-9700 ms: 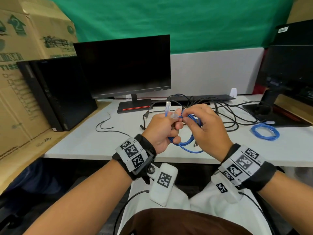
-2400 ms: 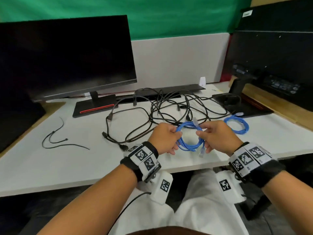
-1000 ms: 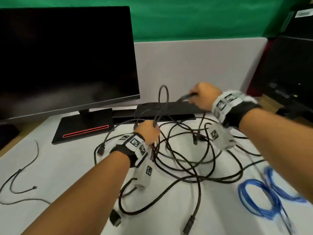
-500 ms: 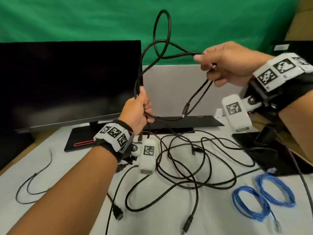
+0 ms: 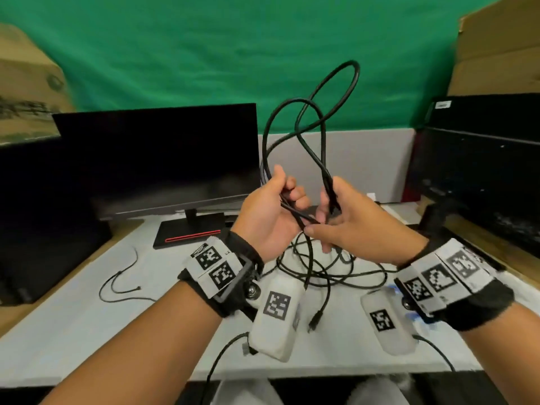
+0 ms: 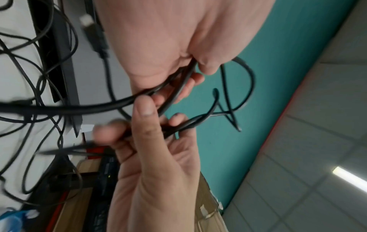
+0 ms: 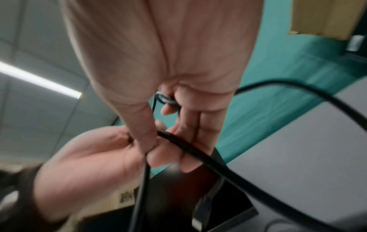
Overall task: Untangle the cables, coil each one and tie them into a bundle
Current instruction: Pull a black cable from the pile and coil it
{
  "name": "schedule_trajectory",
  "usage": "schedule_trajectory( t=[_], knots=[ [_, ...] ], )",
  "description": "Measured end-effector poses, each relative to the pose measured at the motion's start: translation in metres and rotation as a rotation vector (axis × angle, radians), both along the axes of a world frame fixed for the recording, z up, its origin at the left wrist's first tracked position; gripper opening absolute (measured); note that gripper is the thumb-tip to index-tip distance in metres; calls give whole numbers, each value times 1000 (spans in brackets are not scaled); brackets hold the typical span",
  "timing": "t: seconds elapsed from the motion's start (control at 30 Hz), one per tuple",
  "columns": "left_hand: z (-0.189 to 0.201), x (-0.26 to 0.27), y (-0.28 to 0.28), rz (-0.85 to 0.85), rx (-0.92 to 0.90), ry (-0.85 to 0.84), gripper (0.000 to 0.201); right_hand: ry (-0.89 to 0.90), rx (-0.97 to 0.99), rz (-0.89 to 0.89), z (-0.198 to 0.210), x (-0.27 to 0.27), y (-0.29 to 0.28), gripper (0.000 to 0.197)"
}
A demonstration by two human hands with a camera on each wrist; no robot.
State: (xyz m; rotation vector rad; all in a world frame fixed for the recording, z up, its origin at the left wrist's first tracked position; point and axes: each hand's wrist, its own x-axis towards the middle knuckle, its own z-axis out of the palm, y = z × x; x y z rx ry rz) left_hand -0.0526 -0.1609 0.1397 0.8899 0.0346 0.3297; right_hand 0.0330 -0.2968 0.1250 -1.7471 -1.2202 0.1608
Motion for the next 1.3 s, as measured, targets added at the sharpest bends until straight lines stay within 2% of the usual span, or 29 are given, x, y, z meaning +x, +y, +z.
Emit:
schedule_trajectory(
  t=[0.1, 0.13, 0.2, 0.27, 0.33, 0.4, 0.47, 0.57, 0.67, 0.77, 0.83, 0.97, 1.1, 1.17, 1.27, 1.3],
  knots=[
    [-15, -34, -10, 161, 342, 35, 15, 78, 6, 56, -12, -25, -36, 37],
    [-19, -46, -10, 238, 493, 48, 13, 89, -14, 77, -15, -35, -49, 38],
    [-23, -68, -9, 428, 848, 59, 49, 85, -94, 121, -18, -53, -71, 40],
    [-26, -90, -11, 582, 1166, -29, 81, 114, -162, 192, -20, -70, -87, 38],
    [-32, -106, -16, 668, 1493, -82, 91, 176, -168, 253, -22, -85, -96, 31],
    [-39, -119, -20, 736, 1807, -31, 75, 223, -146, 253, -24, -94, -100, 20],
    [-49, -126, -18, 751, 1952, -5, 46, 229, -142, 177, -29, -96, -99, 12],
    [-68, -128, -12, 687, 1860, 24, 30, -18, -211, -39, -37, -86, -96, 3],
    [-76, -126, 1, 526, 1660, 93, 19, -204, -329, -197, -47, -72, -94, 14],
    [-75, -125, 13, 508, 1605, 140, 3, -446, -399, -356, -52, -67, -89, 33],
    [-78, -124, 16, 500, 1570, 185, 14, -560, -358, -444, -51, -66, -88, 36],
    [-81, -129, 16, 373, 1313, 239, 24, -490, -264, -352, -47, -70, -88, 27],
    [-80, -131, 13, 335, 1028, 188, 12, -257, -312, -139, -45, -76, -91, 28],
    [-77, -131, 8, 340, 1000, 147, 17, -181, -370, -87, -45, -81, -92, 44],
    [-74, -132, -2, 318, 1097, 94, 25, -293, -353, -104, -49, -84, -86, 72],
    [-74, -133, -6, 300, 1142, 79, 27, -277, -325, -129, -51, -86, -81, 77]
  ],
)
